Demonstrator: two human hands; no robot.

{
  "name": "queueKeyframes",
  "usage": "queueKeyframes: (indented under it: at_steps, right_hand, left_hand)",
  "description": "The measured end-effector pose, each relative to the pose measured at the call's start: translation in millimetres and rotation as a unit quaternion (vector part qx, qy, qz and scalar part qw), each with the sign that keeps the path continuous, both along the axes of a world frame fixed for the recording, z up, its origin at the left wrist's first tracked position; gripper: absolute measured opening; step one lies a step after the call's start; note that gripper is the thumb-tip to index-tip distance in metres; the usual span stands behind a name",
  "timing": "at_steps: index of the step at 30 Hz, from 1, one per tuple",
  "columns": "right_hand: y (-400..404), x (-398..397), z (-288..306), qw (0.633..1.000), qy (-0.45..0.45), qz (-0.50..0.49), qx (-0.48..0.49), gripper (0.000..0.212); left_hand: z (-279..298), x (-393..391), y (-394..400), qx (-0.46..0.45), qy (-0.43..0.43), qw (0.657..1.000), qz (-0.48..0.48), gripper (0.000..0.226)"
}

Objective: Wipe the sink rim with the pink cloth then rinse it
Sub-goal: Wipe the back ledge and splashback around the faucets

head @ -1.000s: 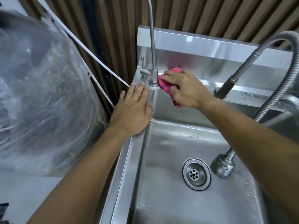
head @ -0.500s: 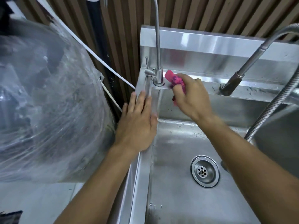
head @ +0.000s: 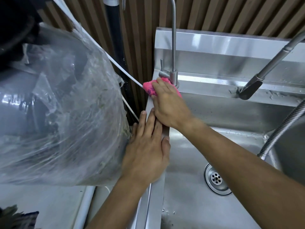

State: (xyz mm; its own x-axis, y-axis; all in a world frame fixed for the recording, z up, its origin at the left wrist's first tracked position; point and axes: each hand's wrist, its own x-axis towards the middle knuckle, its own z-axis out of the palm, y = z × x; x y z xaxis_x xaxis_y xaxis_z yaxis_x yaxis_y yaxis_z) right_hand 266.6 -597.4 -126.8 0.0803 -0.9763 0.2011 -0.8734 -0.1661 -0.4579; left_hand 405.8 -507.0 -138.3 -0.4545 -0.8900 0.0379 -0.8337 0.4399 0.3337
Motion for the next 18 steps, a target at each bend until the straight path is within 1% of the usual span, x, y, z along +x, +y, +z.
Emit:
queueKeyframes:
  at_steps: [2, 5, 7, 10, 13, 15, 18]
  right_hand:
    - [-14.4, 3.7, 4.3, 0.999, -0.027, -0.025, 0.011, 0.031]
    - [-34.9, 9.8, 6.9, 0.998, -0.037, -0.050, 0.025, 0.038]
    - [-50.4, 13.2, 10.2, 0.998, -0.014, -0.051, 0.033, 0.042]
    - [-68.6, 15.1, 17.3, 0.999, 0.016, -0.035, 0.030, 0.039]
    - [-68.2, 14.7, 15.8, 0.999, 0.036, -0.031, 0.026, 0.043]
    - [-54.5, 10.9, 10.8, 1.000, 0.012, -0.010, 0.021, 0.047]
    - [-23.1, -8.4, 6.5, 0.998, -0.058, 0.039, -0.001, 0.045]
  left_hand:
    - [1.9, 0.0, 0.7, 0.001, -0.007, 1.000, 0.001, 0.066]
    - [5.4, 0.3, 0.7, 0.006, -0.013, 1.000, 0.002, 0.067]
    - [5.7, 0.1, 0.9, 0.006, -0.016, 1.000, 0.003, 0.067]
    - [4.8, -0.1, 1.8, 0.009, -0.020, 1.000, 0.004, 0.067]
    - [4.7, 1.4, 0.2, 0.020, -0.019, 1.000, 0.001, 0.067]
    - [5.7, 2.1, -0.1, 0.026, -0.014, 1.000, -0.001, 0.069]
    - [6.3, 3.2, -1.1, 0.037, -0.005, 0.999, -0.005, 0.071]
